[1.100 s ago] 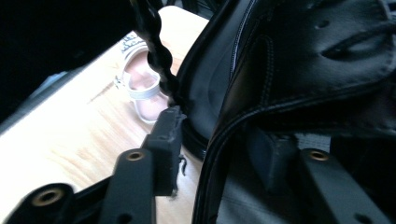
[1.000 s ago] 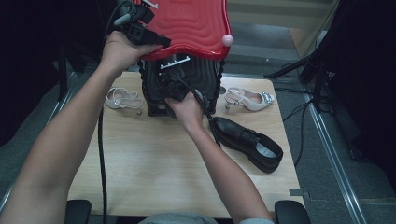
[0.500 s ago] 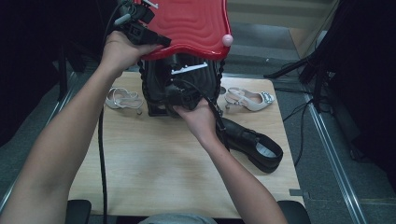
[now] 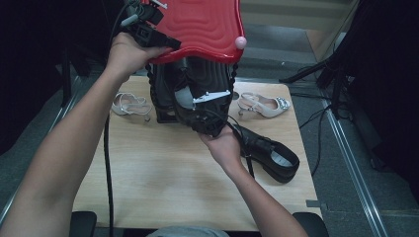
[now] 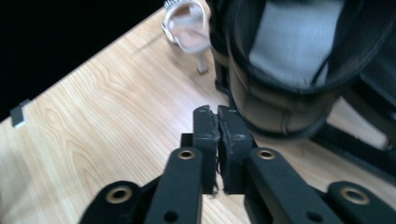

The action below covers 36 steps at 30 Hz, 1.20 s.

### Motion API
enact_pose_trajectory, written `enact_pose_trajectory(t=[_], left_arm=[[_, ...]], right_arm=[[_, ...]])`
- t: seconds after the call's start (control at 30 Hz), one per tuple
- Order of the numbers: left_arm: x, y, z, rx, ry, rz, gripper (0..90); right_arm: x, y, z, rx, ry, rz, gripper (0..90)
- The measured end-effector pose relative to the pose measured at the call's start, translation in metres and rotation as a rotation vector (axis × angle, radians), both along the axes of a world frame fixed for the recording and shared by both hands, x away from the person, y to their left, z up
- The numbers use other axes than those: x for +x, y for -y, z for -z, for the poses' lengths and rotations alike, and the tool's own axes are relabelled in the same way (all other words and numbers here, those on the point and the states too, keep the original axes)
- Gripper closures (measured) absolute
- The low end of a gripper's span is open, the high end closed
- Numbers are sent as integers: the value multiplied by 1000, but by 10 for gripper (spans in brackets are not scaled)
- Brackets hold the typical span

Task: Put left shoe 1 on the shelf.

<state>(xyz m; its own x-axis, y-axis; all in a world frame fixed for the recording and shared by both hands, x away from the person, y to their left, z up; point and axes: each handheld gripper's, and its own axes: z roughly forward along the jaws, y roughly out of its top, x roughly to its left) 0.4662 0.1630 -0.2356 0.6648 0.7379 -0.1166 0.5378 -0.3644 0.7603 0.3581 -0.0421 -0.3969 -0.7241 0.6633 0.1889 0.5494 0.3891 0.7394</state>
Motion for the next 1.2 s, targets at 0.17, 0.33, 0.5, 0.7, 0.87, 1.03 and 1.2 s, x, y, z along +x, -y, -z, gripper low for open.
enact_pose_trajectory(t=[0.17, 0.33, 0.5, 0.7, 0.87, 1.03, 1.2], left_arm=[[0, 1, 0, -4, 2, -2, 900], [-1, 0, 1, -1, 6, -1, 900], [-1, 0, 0, 2, 6, 2, 900], [-1, 0, 0, 1, 7, 0, 900], [-1, 0, 0, 4, 10, 4, 900], [-1, 0, 1, 4, 12, 5, 900], [-1, 0, 1, 5, 14, 7, 900]], right_arm=[[9, 7, 16, -4, -25, 33, 900], [18, 10, 19, 28, -43, 60, 900], [17, 6, 16, 17, -33, 63, 900], [24, -7, 5, 4, -8, 80, 900], [39, -17, 4, 31, -21, 88, 900], [50, -33, 1, 23, -1, 107, 900], [60, -46, -1, 34, 4, 118, 900]])
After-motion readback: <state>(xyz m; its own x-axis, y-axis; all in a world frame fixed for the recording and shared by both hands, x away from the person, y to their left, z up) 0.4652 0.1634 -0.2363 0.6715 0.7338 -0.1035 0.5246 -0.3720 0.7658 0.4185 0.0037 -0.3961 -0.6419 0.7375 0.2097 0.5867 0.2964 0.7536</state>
